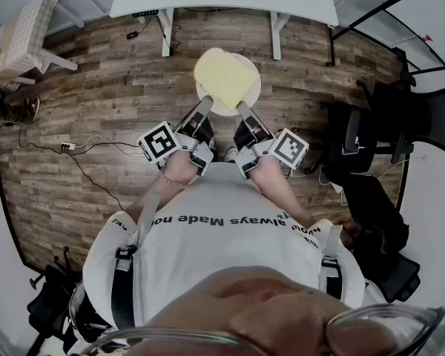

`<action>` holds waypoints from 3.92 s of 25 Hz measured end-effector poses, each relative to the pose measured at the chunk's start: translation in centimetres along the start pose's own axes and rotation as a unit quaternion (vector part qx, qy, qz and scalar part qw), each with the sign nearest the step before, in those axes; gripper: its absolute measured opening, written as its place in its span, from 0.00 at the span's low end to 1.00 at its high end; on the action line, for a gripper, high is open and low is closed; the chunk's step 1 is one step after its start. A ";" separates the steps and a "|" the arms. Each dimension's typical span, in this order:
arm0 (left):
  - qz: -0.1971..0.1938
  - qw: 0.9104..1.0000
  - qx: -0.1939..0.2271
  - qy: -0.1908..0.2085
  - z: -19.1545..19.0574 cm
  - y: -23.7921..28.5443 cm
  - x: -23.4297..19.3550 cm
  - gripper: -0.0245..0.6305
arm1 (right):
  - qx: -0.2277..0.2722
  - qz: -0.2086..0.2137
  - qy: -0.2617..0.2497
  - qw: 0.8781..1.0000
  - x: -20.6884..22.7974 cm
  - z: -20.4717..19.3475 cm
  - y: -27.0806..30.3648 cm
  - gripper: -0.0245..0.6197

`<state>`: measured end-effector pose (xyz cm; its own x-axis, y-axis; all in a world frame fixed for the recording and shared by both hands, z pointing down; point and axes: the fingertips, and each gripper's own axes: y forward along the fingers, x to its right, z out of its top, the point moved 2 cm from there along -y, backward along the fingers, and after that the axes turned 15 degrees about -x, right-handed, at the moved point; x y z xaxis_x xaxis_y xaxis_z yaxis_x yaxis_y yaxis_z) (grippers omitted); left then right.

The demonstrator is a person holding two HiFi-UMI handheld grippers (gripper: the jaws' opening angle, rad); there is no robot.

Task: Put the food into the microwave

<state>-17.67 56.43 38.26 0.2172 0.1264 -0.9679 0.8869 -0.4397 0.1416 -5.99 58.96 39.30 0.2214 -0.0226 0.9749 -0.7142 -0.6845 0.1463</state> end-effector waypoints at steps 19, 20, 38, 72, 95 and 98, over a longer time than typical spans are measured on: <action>-0.017 1.000 -0.015 0.005 4.3 0.7 -1.0 0.07 | 0.023 -0.005 -0.006 1.000 -0.3 1.9 3.6 0.08; -0.021 1.000 -0.014 0.002 4.5 0.9 -0.9 0.07 | 0.023 -0.005 -0.006 1.000 -0.3 2.0 3.7 0.08; -0.037 0.999 -0.007 -0.019 11.9 10.7 -1.4 0.07 | 0.020 -0.002 -0.004 1.000 2.0 13.5 7.8 0.08; -0.027 0.999 0.021 -0.031 24.8 30.4 -2.6 0.07 | -0.013 -0.004 0.003 1.000 6.3 36.5 13.6 0.08; -0.016 0.998 0.016 -0.062 49.1 37.7 -9.5 0.07 | -0.014 -0.030 0.025 0.999 8.1 51.5 35.0 0.08; -0.005 0.997 0.010 -0.074 56.2 39.8 -11.8 0.07 | -0.015 -0.040 0.037 0.998 8.6 55.9 41.3 0.08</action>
<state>-7.86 -12.55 43.61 0.1440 -0.0008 -0.9896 0.8807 -0.4560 0.1285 3.55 -10.19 44.31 0.2292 0.0856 0.9696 -0.7157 -0.6603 0.2274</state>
